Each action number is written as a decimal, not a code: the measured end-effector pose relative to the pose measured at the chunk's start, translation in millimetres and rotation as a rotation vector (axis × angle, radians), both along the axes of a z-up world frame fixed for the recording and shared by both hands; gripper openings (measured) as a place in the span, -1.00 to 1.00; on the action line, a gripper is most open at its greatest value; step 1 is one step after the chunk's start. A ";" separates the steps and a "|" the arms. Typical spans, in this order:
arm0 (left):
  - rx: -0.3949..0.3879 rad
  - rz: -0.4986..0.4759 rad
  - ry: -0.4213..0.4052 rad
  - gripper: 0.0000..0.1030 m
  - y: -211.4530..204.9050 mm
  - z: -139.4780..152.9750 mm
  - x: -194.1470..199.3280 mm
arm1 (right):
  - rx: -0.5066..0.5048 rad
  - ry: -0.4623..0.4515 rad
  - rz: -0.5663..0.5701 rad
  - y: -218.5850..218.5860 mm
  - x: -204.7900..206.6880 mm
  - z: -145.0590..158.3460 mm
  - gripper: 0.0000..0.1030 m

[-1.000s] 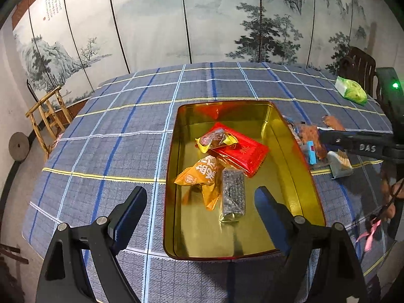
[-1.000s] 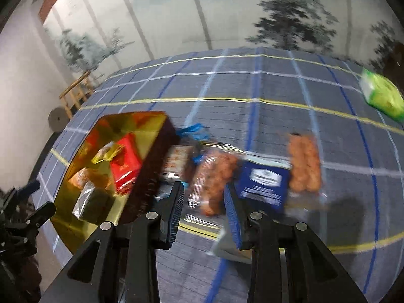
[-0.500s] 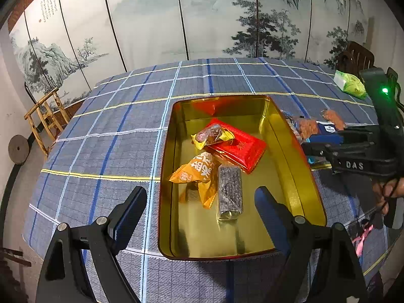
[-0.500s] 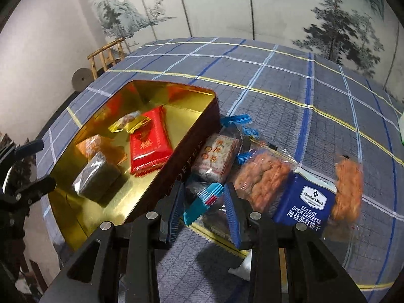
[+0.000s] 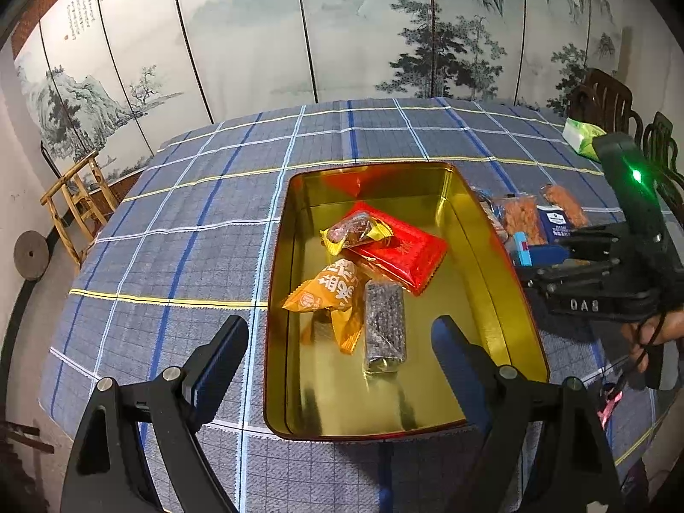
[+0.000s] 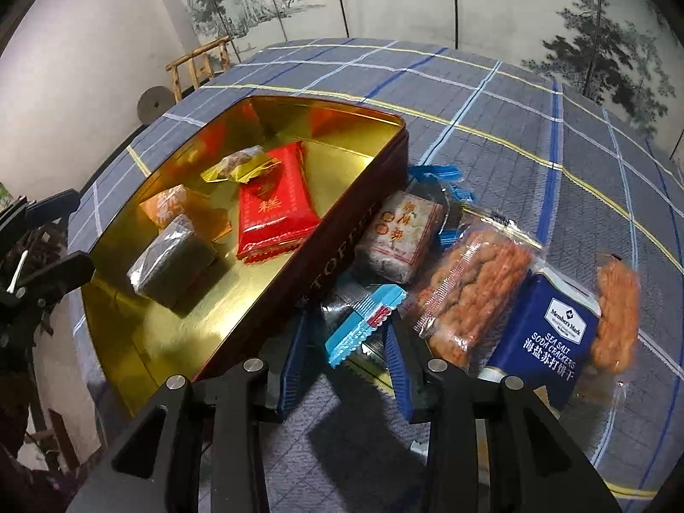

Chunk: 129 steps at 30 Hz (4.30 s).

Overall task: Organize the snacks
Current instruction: 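Grasp the blue-wrapped candy with the right tool while the left tool moves toward the cracker pack, then grasp the blue Member's Mark soda cracker pack with the left tool, then carry the cracker pack into the gold tin and open the left tool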

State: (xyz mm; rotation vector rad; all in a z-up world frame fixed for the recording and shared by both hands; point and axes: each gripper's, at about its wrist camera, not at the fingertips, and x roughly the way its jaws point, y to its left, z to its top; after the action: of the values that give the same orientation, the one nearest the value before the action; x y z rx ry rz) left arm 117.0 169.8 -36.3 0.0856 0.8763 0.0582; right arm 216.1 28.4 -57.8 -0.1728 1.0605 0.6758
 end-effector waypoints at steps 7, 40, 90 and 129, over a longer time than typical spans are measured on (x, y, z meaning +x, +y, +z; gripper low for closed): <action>0.006 -0.013 -0.008 0.65 -4.9 4.5 -0.5 | 0.070 0.042 -0.040 -7.1 13.0 -4.2 -0.37; -0.321 -0.458 0.333 0.43 -209.9 -10.4 118.2 | -0.032 -0.174 -0.672 -260.2 -71.4 1.8 -0.52; -0.237 -0.314 0.129 -0.09 -195.5 15.7 23.2 | 0.047 -0.166 -0.659 -255.9 -74.0 -8.6 -0.51; -0.085 -0.060 -0.008 -0.13 -67.5 10.0 44.6 | -0.082 -0.198 -0.656 -240.1 -71.3 -8.7 -0.51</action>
State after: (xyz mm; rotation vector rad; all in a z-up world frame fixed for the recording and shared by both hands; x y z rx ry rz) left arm 161.6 102.3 -26.3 0.0326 0.8661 -0.0349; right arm 144.8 -211.7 -66.5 0.0418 0.8814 0.0217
